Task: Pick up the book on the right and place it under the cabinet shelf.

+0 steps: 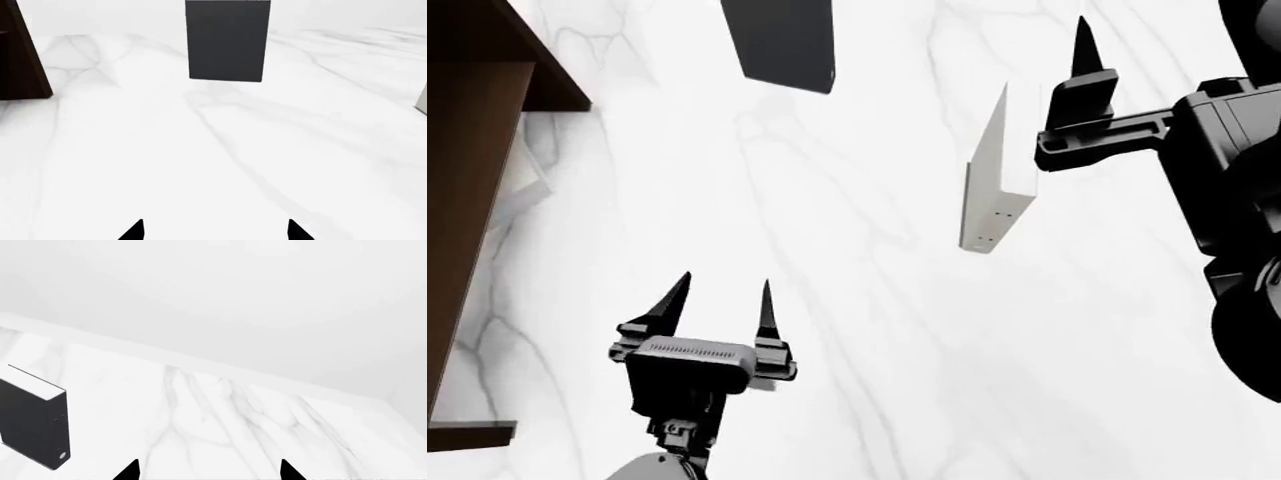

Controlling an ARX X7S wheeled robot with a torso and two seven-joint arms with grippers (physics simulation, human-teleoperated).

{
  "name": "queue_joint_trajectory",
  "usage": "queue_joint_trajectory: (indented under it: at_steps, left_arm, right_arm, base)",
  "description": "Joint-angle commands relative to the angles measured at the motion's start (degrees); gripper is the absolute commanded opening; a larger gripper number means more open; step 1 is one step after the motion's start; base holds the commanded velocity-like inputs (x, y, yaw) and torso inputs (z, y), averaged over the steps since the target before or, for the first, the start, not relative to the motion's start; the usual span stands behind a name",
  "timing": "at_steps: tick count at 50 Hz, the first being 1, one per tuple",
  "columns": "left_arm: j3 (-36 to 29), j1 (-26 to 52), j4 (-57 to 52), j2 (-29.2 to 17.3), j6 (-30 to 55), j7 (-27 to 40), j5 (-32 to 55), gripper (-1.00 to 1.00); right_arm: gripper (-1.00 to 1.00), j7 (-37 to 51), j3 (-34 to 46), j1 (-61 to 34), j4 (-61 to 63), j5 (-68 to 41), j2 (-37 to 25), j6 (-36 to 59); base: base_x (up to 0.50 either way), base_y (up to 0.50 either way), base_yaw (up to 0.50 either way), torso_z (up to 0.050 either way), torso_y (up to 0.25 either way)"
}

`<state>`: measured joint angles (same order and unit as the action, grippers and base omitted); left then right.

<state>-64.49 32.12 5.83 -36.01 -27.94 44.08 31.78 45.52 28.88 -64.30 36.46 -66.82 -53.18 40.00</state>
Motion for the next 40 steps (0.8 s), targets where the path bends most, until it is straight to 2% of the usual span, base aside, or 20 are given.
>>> queue_joint_trajectory:
  at_steps: [1,11,27,40]
  left_arm:
    - [-2.45,0.51,-9.32,-7.19,7.88,6.47,9.55,1.0]
    - [-1.35,5.22,-20.44,-12.72,13.79,9.37,10.55,1.0]
    - [-0.48,9.82,-24.82,-14.48,19.66,10.8,11.4,1.0]
    - [-0.1,11.67,-28.84,-16.44,22.65,12.09,11.37,1.0]
  right_arm:
    - [1.0,0.07,-0.3,0.61,0.29,-0.11,-0.32,-0.52]
    - [1.0,-0.14,-0.23,0.98,0.14,0.24,-0.12,-0.88]
    - [1.0,-0.18,0.22,0.38,-0.21,0.42,0.57,-0.36]
    - [1.0,0.32,-0.07,0.15,0.46,-0.31,0.32,-0.09]
  base:
    - [0.0,0.0,0.0,0.0,0.0]
    - [0.0,0.0,0.0,0.0,0.0]
    - [0.0,0.0,0.0,0.0,0.0]
    - [0.0,0.0,0.0,0.0,0.202]
